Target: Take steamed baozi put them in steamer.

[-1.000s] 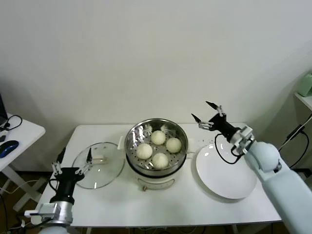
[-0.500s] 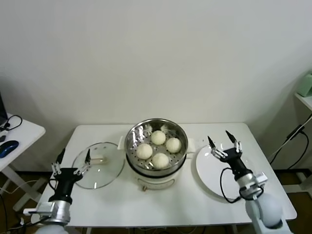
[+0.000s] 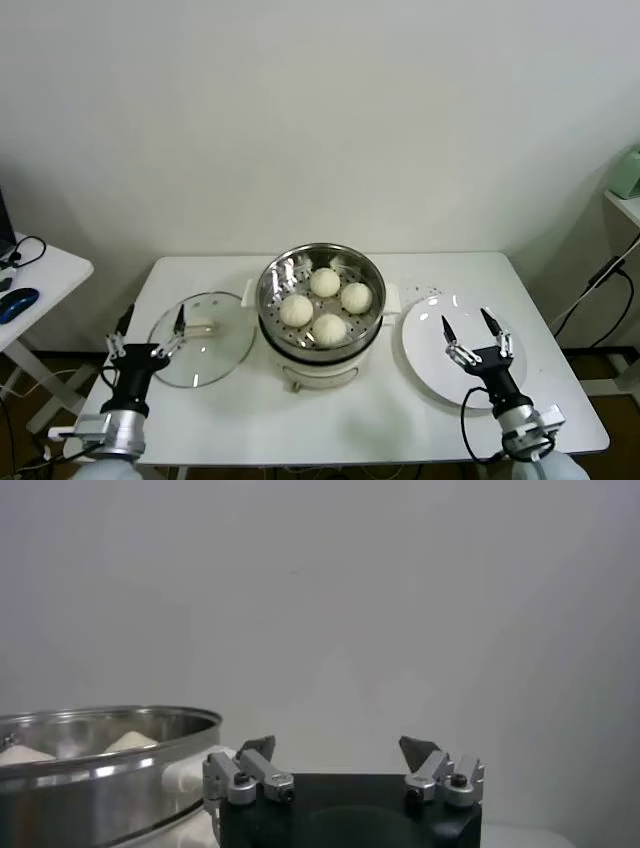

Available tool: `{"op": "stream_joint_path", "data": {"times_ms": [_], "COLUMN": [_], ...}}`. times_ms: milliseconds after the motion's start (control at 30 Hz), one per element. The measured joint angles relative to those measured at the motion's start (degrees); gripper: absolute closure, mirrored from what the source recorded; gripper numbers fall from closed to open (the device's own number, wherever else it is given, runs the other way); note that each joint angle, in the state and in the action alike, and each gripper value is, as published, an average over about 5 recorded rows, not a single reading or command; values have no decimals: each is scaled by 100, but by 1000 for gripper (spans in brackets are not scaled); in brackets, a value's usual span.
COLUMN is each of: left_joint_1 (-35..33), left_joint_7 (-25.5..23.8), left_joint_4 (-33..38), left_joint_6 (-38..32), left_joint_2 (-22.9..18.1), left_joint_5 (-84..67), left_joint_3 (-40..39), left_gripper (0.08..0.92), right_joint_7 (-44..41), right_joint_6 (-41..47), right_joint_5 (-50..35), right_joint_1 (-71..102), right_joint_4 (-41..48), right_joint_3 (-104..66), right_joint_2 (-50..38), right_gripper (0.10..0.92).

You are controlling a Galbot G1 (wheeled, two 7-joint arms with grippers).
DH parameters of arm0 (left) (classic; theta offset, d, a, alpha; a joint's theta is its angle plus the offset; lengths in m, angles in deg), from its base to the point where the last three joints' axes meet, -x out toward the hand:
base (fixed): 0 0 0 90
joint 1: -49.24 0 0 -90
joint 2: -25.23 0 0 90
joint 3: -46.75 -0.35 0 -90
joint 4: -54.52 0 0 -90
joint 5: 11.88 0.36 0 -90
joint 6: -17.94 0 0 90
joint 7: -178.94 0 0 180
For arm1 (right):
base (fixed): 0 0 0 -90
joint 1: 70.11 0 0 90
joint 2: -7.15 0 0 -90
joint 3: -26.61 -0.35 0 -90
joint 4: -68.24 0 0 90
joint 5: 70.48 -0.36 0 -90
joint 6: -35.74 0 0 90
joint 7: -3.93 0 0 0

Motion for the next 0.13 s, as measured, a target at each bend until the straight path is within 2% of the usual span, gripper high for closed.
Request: {"op": "stream_joint_path", "data": {"times_ms": [133], "left_joint_1": [6], "left_joint_7": [-33], "left_joint_4": [-15], "left_joint_6": [-33], "left_joint_2": [-19], "left_joint_5": [18], "left_joint_3": [2], "left_gripper": [177], "right_joint_7": [-6], "right_joint_6": [-17], "right_joint_5": [13], "right_joint_1": [77], "right_joint_4": [-9], "right_joint_3": [-28], "right_joint_2": [57], "right_gripper": [203]}}
